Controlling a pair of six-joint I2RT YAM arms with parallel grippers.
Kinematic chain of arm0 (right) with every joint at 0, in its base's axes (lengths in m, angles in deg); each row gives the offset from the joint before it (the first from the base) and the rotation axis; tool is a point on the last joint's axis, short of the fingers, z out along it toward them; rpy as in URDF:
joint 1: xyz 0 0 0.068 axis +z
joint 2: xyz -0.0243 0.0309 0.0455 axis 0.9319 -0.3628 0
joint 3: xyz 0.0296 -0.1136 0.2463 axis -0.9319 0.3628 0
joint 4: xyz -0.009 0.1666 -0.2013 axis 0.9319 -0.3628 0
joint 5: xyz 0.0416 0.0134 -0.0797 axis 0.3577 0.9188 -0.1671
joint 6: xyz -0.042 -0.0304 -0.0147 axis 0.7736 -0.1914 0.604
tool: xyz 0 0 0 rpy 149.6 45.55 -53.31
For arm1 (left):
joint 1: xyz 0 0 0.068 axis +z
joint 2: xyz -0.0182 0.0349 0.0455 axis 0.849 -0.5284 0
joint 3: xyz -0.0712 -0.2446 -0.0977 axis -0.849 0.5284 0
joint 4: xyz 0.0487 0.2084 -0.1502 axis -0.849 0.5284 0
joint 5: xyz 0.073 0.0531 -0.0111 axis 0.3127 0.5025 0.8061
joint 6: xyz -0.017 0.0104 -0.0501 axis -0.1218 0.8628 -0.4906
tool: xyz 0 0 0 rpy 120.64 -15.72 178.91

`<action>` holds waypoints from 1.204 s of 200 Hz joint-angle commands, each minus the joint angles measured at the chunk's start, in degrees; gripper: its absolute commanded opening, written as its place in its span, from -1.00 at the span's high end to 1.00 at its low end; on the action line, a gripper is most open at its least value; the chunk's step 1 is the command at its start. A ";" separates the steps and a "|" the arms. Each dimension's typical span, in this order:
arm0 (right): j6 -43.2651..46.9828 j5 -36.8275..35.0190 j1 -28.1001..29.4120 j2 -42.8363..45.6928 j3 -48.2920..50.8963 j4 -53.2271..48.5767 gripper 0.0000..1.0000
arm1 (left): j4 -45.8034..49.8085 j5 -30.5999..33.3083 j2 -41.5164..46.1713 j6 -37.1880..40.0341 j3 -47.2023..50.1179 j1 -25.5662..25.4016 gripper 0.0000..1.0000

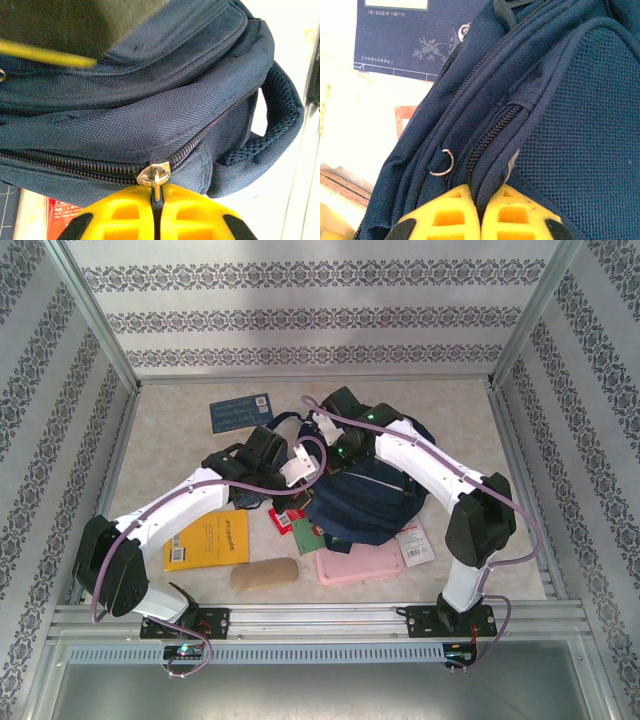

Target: Pack books, pencil case, and school supplies into a backpack

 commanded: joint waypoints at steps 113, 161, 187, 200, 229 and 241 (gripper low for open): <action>-18.75 -0.92 -1.24 0.60 -4.89 8.17 1.00 | 8.55 0.79 0.01 -11.71 -8.51 -7.52 1.00; -19.14 -2.43 -0.80 -1.51 -7.69 6.85 1.00 | 11.58 4.33 -3.08 -13.58 -13.25 -13.50 0.95; -20.73 -2.13 -0.80 -2.02 -8.25 7.33 1.00 | 12.15 6.21 -5.97 -14.37 -15.44 -17.25 0.88; -21.30 -2.43 -0.52 -1.92 -8.27 7.88 1.00 | 13.05 7.40 -7.31 -14.82 -16.77 -18.49 0.87; -22.19 -1.93 0.17 -2.20 -8.81 8.53 1.00 | 13.85 9.78 -9.94 -15.70 -19.37 -20.93 0.79; -22.40 -2.03 0.48 -2.36 -8.66 8.81 1.00 | 13.30 10.25 -11.14 -16.63 -20.12 -21.52 0.69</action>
